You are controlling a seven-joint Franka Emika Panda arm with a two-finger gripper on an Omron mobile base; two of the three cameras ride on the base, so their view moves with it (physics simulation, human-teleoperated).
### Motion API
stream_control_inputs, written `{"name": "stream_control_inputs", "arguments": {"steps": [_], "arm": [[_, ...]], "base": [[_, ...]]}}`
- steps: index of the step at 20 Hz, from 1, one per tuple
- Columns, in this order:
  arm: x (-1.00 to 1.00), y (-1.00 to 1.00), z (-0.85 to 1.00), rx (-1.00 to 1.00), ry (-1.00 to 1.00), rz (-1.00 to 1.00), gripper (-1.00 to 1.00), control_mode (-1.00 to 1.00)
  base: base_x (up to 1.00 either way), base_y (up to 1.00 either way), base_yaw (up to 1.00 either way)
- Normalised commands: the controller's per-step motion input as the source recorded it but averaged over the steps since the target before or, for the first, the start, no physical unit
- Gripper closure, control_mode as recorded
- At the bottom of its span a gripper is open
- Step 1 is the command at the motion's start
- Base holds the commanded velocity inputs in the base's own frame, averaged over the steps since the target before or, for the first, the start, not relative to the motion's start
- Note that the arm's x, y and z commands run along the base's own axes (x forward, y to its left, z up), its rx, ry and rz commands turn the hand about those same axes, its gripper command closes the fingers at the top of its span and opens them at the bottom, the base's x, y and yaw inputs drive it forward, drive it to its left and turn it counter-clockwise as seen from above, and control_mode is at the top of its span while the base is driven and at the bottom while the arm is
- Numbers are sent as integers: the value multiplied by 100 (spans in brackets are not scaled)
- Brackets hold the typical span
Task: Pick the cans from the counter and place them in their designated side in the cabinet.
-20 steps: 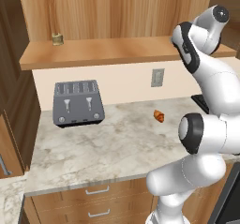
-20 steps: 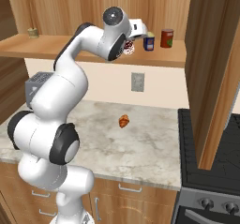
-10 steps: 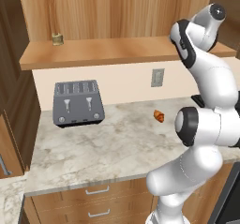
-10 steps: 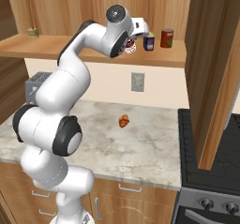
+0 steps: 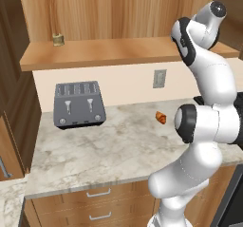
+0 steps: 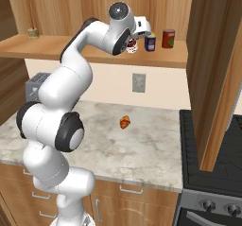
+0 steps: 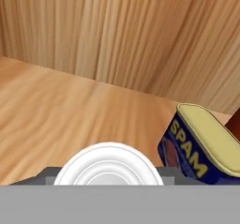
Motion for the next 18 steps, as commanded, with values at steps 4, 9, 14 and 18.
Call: {"name": "stream_control_inputs", "arguments": {"steps": [4, 9, 14, 18], "arm": [[9, -8, -6, 0, 1, 0, -100, -100], [1, -14, 0, 0, -2, 0, -100, -100], [0, -7, 2, 0, -7, 1, -100, -100], [0, -2, 9, 1, -10, 3, -100, -100]], "base": [[0, 0, 0], [0, 0, 0], [0, 0, 0], [0, 0, 0]]}}
